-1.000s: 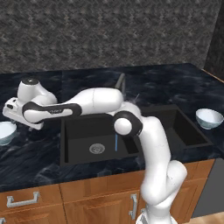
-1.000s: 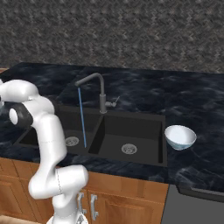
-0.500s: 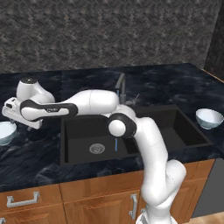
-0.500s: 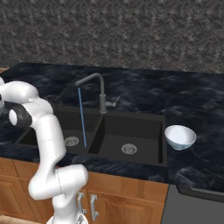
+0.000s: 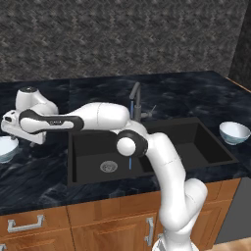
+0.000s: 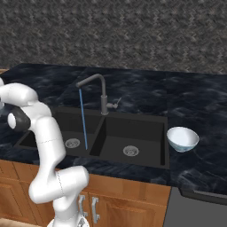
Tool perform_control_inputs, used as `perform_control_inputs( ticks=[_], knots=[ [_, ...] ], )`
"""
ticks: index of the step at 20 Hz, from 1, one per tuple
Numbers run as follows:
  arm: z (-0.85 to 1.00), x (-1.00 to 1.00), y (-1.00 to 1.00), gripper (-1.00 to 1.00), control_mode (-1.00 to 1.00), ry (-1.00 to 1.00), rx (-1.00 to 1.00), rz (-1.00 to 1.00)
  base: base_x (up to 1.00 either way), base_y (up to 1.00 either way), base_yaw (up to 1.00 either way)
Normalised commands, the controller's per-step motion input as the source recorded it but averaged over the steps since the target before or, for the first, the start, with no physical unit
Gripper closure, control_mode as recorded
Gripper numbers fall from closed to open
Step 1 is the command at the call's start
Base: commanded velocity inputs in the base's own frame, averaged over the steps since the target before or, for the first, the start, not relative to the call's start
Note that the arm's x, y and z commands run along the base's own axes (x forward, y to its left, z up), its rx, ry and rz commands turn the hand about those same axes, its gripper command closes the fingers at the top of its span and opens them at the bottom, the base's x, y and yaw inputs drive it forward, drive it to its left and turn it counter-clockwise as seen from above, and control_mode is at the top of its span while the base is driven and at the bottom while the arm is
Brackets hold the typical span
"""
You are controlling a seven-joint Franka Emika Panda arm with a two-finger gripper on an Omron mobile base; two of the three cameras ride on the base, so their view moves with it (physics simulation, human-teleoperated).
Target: Rinse each bowl for a few seconds and place them down in the sink or on the counter.
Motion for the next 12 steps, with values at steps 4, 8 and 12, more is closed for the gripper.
perform_control_inputs(
  ticks=[4,8,12],
  knots=[
    [-0.12,0.0,0.04,-1.0,-1.0,0.0,-0.03,0.04,0.0,0.0,0.0],
    [-0.15,0.0,0.08,-1.0,-1.0,-0.04,-0.05,0.05,0.0,0.0,0.0],
    [-0.11,0.0,0.07,-1.0,-1.0,-0.07,-0.07,0.05,0.0,0.0,0.0]
  ],
)
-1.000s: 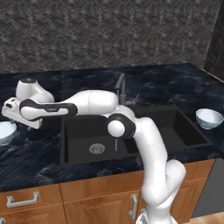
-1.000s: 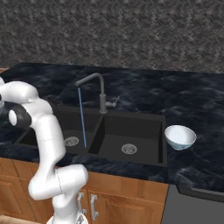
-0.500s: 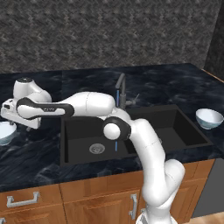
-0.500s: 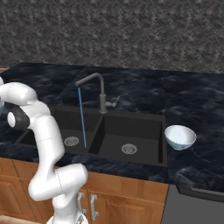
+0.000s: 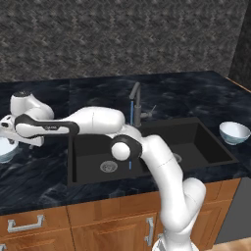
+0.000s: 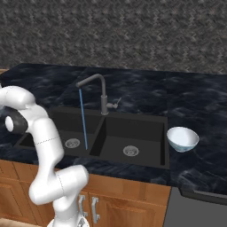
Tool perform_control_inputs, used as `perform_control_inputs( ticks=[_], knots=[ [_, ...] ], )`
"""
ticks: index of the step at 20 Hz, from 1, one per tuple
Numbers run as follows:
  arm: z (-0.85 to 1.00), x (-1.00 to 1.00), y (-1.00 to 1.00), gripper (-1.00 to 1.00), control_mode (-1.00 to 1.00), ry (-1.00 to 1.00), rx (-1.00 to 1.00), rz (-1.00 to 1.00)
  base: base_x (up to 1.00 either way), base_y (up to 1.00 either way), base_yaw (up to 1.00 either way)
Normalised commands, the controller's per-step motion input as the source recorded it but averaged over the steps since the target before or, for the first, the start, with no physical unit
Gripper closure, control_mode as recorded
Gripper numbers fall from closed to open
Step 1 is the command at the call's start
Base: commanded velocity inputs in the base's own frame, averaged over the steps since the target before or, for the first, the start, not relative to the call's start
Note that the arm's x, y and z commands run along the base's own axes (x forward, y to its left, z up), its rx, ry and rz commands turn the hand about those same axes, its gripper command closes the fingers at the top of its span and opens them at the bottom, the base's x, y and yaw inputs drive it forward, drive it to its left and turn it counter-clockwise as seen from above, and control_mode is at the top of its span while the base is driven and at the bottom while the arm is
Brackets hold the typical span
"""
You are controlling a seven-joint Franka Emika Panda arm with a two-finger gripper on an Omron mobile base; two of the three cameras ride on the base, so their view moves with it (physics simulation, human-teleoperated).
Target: Rinse each bowl for a few seconds and place them down in the sink or on the counter.
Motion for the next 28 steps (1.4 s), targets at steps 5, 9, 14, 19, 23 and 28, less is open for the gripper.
perform_control_inputs(
  ticks=[5,9,14,19,23,28],
  knots=[
    [-0.01,0.05,0.02,-1.0,-1.0,-0.04,-0.02,0.03,0.0,0.0,0.0],
    [-0.1,0.15,0.04,-1.0,-1.0,0.0,0.0,0.0,0.0,0.0,0.0],
    [-0.17,0.14,0.0,-1.0,-1.0,0.0,0.0,0.0,0.0,0.0,0.0],
    [-0.04,0.15,0.05,-1.0,-1.0,0.0,0.0,0.0,0.0,0.0,0.0],
    [-0.03,0.15,0.14,-1.0,-1.0,0.0,0.0,0.0,0.0,0.0,0.0],
    [-0.03,0.15,0.16,-1.0,-1.0,0.0,0.0,0.0,0.0,0.0,0.0]
  ],
)
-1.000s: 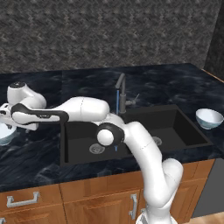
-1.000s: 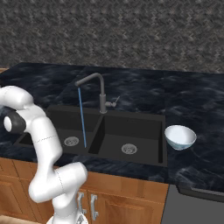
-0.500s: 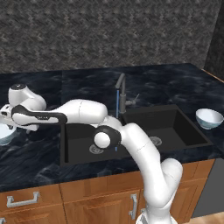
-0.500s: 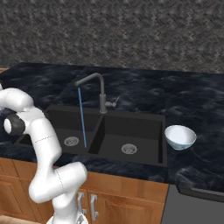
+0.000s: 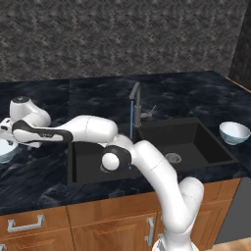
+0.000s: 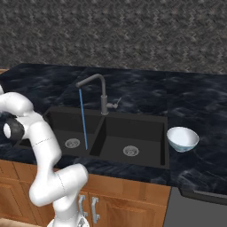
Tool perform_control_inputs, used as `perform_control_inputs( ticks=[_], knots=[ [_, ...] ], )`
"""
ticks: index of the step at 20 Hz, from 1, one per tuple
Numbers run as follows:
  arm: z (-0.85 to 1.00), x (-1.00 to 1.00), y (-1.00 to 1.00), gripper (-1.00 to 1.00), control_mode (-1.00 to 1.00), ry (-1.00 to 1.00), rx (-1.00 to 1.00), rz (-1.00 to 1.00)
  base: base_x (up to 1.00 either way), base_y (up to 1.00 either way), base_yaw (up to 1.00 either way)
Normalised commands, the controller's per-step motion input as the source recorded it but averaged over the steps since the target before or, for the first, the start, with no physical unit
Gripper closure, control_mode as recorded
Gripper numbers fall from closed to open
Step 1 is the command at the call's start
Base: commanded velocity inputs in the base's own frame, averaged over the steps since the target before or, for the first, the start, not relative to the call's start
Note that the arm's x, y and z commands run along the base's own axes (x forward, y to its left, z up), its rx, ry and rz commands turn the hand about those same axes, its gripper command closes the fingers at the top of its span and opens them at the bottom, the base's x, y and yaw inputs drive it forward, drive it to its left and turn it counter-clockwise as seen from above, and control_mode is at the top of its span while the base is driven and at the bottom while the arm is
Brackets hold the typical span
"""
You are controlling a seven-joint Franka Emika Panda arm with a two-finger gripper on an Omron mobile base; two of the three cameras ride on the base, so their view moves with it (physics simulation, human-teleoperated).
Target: Rinse each bowl for a few seconds and place them down in the sink or on the counter.
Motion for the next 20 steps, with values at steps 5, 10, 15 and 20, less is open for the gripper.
perform_control_inputs(
  ticks=[5,10,15,20],
  knots=[
    [0.0,0.15,0.13,-1.0,-1.0,0.01,0.0,0.0,0.0,0.0,0.0],
    [0.0,0.08,0.06,-1.0,-1.0,0.02,0.0,0.0,0.0,0.0,0.0],
    [0.0,0.06,0.05,-1.0,-1.0,0.03,0.0,0.0,0.0,0.0,0.0],
    [0.0,0.05,0.0,-1.0,-1.0,0.05,0.0,0.0,0.0,0.0,0.0]
  ],
)
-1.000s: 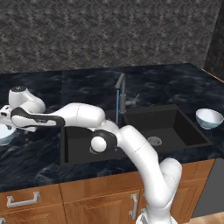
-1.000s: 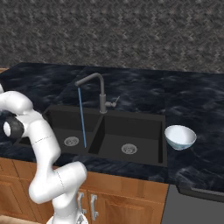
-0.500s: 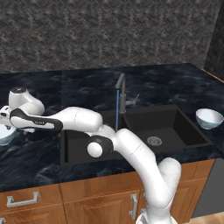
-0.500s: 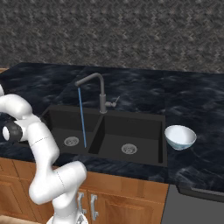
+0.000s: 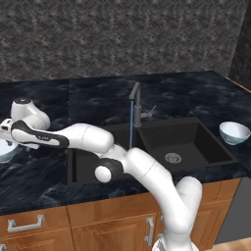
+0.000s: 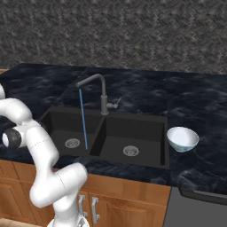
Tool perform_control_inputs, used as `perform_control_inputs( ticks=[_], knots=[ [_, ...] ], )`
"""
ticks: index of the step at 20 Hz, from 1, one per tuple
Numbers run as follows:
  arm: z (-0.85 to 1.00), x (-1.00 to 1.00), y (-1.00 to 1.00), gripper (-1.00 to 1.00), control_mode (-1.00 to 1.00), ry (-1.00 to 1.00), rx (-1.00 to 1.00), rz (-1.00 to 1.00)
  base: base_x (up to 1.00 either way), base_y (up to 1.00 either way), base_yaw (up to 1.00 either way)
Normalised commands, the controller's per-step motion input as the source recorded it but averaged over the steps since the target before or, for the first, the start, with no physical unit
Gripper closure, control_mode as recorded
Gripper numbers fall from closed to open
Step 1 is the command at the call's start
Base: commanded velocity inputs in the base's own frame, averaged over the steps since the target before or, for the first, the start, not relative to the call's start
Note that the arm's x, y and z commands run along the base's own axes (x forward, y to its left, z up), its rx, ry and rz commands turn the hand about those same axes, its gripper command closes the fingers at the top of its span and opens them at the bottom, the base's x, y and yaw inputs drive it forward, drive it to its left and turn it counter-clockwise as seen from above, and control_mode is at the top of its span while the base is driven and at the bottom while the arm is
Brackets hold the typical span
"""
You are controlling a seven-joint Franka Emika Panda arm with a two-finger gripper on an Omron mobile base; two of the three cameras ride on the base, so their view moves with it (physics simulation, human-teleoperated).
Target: Rinse each bowl for a few seconds and place them down in the sink or on the counter.
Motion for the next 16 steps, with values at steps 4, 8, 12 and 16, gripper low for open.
perform_control_inputs(
  ticks=[4,8,12,16],
  knots=[
    [0.0,0.06,0.0,-1.0,-1.0,0.04,-0.01,0.01,0.0,0.0,0.0],
    [0.0,0.08,0.02,-1.0,-1.0,0.05,-0.01,0.01,0.0,0.0,0.0],
    [0.0,0.05,0.01,-1.0,-1.0,0.03,-0.03,0.0,0.0,0.0,0.0],
    [0.0,0.07,0.04,-1.0,-1.0,0.01,-0.03,0.0,0.0,0.0,0.0]
  ],
)
